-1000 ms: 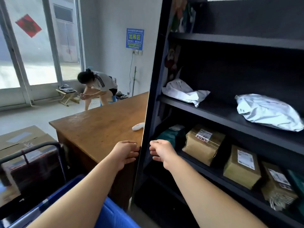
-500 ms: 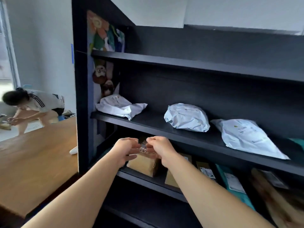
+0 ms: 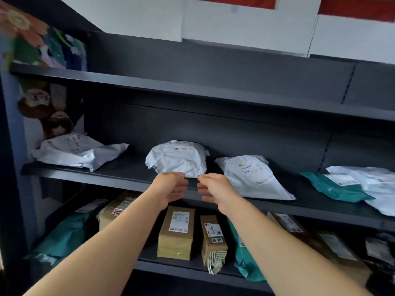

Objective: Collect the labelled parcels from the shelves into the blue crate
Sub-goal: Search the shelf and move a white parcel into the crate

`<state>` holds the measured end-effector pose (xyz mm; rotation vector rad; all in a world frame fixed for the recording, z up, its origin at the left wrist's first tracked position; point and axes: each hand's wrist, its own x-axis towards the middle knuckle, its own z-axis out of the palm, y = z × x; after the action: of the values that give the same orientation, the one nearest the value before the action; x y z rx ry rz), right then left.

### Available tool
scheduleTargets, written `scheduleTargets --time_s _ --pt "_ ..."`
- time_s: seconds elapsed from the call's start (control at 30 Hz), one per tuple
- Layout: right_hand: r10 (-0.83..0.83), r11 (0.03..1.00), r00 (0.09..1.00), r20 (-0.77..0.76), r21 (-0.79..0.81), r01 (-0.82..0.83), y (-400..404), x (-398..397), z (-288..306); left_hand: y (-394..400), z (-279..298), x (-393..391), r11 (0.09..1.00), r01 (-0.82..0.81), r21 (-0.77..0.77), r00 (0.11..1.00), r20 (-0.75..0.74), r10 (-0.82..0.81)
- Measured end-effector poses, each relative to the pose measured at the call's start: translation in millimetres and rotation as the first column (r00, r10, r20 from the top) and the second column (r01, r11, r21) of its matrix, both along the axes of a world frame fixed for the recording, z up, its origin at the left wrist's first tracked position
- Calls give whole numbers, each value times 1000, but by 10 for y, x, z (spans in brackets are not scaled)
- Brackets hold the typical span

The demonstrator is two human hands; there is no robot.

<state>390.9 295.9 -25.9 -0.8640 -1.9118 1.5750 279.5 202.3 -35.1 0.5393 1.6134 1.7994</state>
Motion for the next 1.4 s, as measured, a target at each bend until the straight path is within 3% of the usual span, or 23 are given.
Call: scheduleTargets --time_s 0.43,0.93,1.4 --pt "-253 967 967 -37 -23 253 974 998 184 1303 187 855 970 239 33 971 -30 -238" --pt "-497 868 866 -49 -32 496 2067 2056 299 2755 283 1804 871 488 52 873 -46 -486" --pt "-571 821 820 -34 -30 570 3119 2370 328 3960 273 2153 837 547 -24 836 -38 -547"
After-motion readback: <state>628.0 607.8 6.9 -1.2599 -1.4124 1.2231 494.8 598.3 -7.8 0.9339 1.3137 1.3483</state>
